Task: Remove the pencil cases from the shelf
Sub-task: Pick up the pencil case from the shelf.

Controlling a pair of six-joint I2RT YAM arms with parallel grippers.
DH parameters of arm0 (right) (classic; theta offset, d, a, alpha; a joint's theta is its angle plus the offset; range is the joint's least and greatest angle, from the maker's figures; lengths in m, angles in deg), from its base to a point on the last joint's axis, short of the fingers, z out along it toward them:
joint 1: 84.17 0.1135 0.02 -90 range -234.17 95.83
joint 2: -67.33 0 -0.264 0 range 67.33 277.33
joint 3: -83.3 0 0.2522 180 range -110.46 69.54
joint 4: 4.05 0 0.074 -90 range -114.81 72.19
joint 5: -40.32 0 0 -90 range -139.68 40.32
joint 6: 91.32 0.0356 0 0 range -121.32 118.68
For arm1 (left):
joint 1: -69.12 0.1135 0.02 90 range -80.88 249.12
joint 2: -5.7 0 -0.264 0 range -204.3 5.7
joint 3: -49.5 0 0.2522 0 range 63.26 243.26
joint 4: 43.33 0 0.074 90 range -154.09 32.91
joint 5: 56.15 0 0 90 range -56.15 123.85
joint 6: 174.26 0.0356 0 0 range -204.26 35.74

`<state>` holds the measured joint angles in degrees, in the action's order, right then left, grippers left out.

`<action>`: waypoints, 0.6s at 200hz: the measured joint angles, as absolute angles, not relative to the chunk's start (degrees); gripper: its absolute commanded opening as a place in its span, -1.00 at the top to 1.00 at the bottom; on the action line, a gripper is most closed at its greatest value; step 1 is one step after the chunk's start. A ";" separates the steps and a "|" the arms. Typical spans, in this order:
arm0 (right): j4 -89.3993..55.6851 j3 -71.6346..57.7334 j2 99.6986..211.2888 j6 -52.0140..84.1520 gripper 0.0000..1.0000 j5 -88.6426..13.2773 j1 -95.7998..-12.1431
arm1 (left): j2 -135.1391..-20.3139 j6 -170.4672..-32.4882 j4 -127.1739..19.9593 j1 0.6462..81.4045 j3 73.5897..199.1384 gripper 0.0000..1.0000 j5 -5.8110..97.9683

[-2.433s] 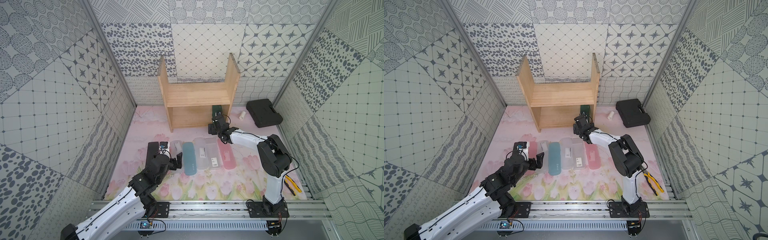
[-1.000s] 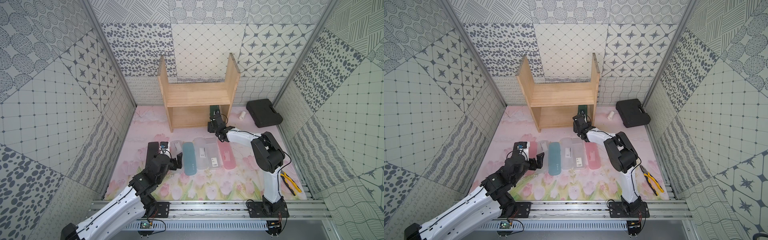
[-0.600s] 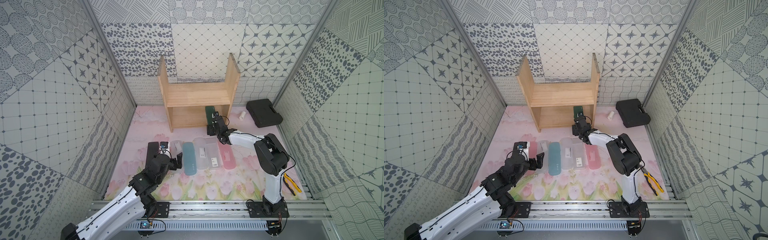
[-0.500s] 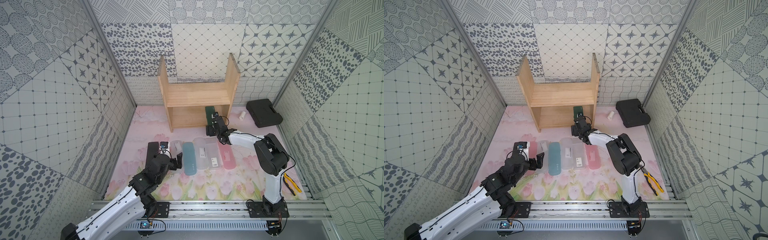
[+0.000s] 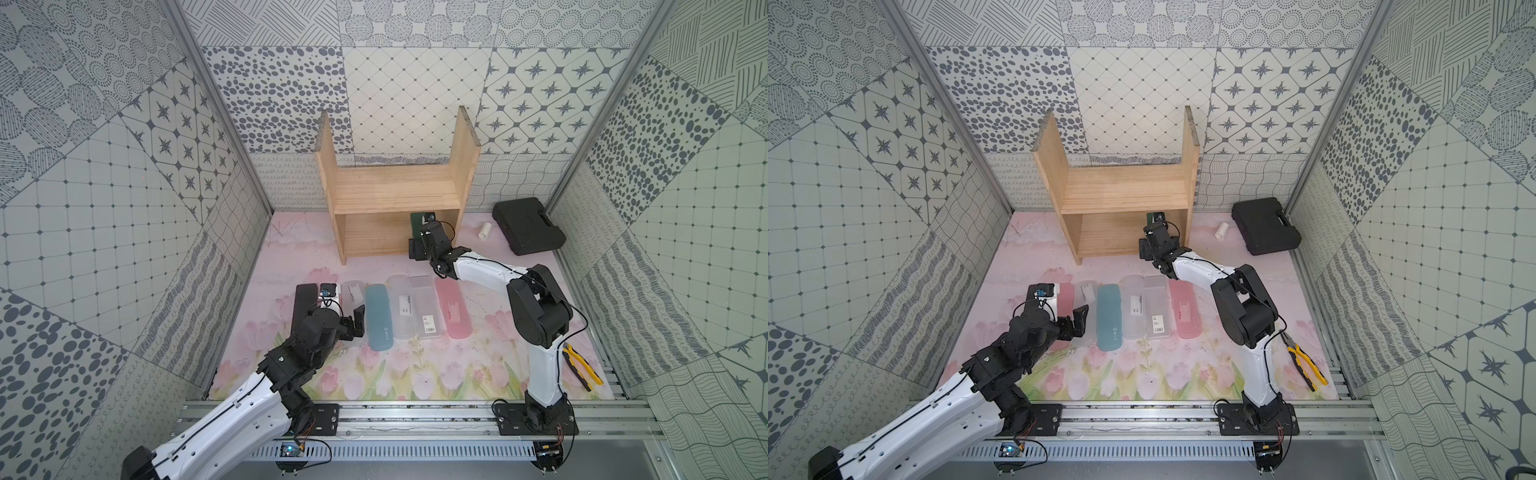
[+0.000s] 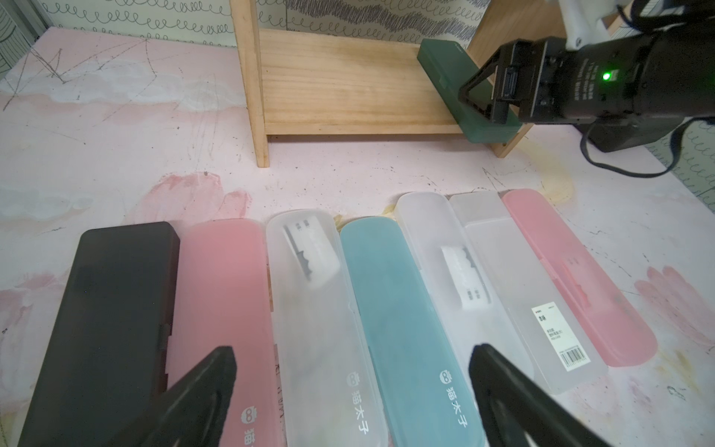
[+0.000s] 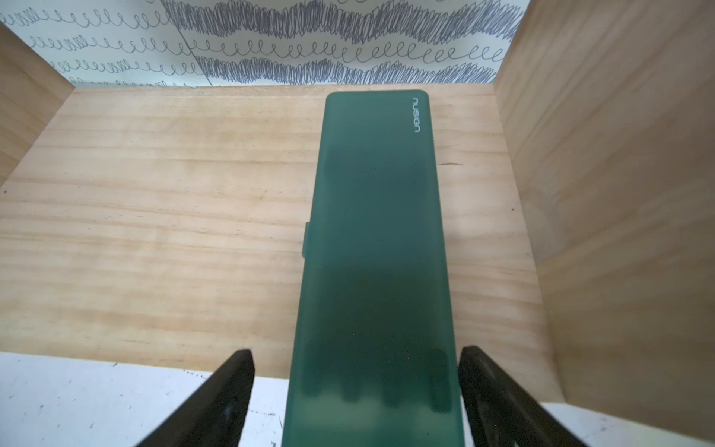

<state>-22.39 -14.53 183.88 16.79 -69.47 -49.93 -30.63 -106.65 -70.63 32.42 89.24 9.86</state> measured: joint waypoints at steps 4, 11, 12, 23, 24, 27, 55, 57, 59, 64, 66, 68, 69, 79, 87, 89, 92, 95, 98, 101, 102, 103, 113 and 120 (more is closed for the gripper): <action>-22.52 -14.93 184.21 16.88 -0.72 -69.69 -49.93 | -30.63 -106.65 -70.63 32.42 89.24 -0.99 9.86; -22.67 -15.47 184.73 17.01 -0.71 -69.87 -49.98 | -30.63 -106.65 -70.63 32.42 89.24 -0.98 9.86; -22.71 -15.58 184.78 17.10 -0.71 -69.87 -50.00 | -30.63 -106.65 -70.63 32.42 89.24 -0.98 9.86; -23.06 -16.26 185.61 17.34 -0.69 -70.09 -50.13 | -30.63 -106.65 -70.63 32.42 89.24 -0.99 9.86; -23.11 -16.33 185.67 17.36 -0.69 -70.13 -50.13 | -30.63 -106.65 -70.63 32.42 89.24 -0.99 9.86; -23.17 -16.43 185.87 17.36 -0.69 -70.22 -50.13 | -30.63 -106.65 -70.63 32.42 89.24 -0.99 9.86; -24.70 -17.16 187.12 17.56 -0.69 -71.00 -50.15 | -30.61 -106.65 -70.63 32.42 89.24 -0.99 9.86; -24.81 -17.18 187.20 17.56 -0.69 -71.02 -50.15 | -30.61 -106.65 -70.63 32.42 89.24 -0.99 9.86; -24.94 -17.22 187.27 17.56 -0.69 -71.07 -50.15 | -30.61 -106.65 -70.63 32.42 89.24 -0.99 9.86; -25.36 -17.42 187.49 17.56 -0.69 -71.20 -50.13 | -30.63 -106.65 -70.63 32.42 89.24 -0.99 9.84; -25.47 -17.51 187.55 17.56 -0.69 -71.24 -50.13 | -30.63 -106.65 -70.63 32.42 89.24 -0.98 9.84; -25.51 -17.55 187.60 17.56 -0.69 -71.27 -50.15 | -30.63 -106.65 -70.63 32.42 89.24 -0.99 9.86; -25.53 -17.59 187.68 17.56 -0.69 -71.29 -50.15 | -30.63 -106.65 -70.63 32.42 89.24 -0.99 9.86; -25.82 -17.79 188.03 17.56 -0.69 -71.42 -50.13 | -30.63 -106.65 -70.63 32.42 89.24 -0.98 9.86; -25.99 -17.88 188.17 17.54 -0.68 -71.62 -50.13 | -30.63 -106.65 -70.63 32.42 89.24 -0.99 9.86; -26.08 -17.88 188.21 17.54 -0.68 -71.66 -50.13 | -30.63 -106.65 -70.63 32.42 89.24 -0.99 9.86; -26.08 -17.90 188.25 17.60 -0.67 -71.72 -50.13 | -30.63 -106.65 -70.63 32.42 89.24 -0.99 9.86; -26.10 -17.92 188.27 17.51 -0.66 -71.77 -50.15 | -30.63 -106.65 -70.63 32.42 89.24 -0.99 9.84; -26.15 -17.99 188.30 17.56 -0.66 -71.79 -50.13 | -30.63 -106.65 -70.63 32.42 89.24 -0.99 9.84; -26.21 -18.07 188.32 17.54 -0.65 -71.83 -50.13 | -30.63 -106.65 -70.63 32.42 89.24 -0.99 9.84; -26.23 -18.12 188.34 17.54 -0.64 -71.83 -50.13 | -30.63 -106.65 -70.63 32.42 89.24 -0.99 9.84; -26.26 -18.12 188.34 17.54 -0.64 -71.83 -50.13 | -30.63 -106.65 -70.63 32.42 89.24 -0.99 9.84; -26.28 -18.27 188.45 17.58 -0.60 -71.83 -50.15 | -30.63 -106.65 -70.63 32.42 89.24 -0.99 9.84; -26.34 -18.34 188.45 17.56 -0.58 -71.83 -50.13 | -30.63 -106.65 -70.63 32.42 89.24 -0.98 9.86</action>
<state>-26.34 -18.34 188.45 17.56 -71.83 -50.13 -30.63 -106.65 -70.63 32.42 89.24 9.86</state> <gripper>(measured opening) 0.808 0.993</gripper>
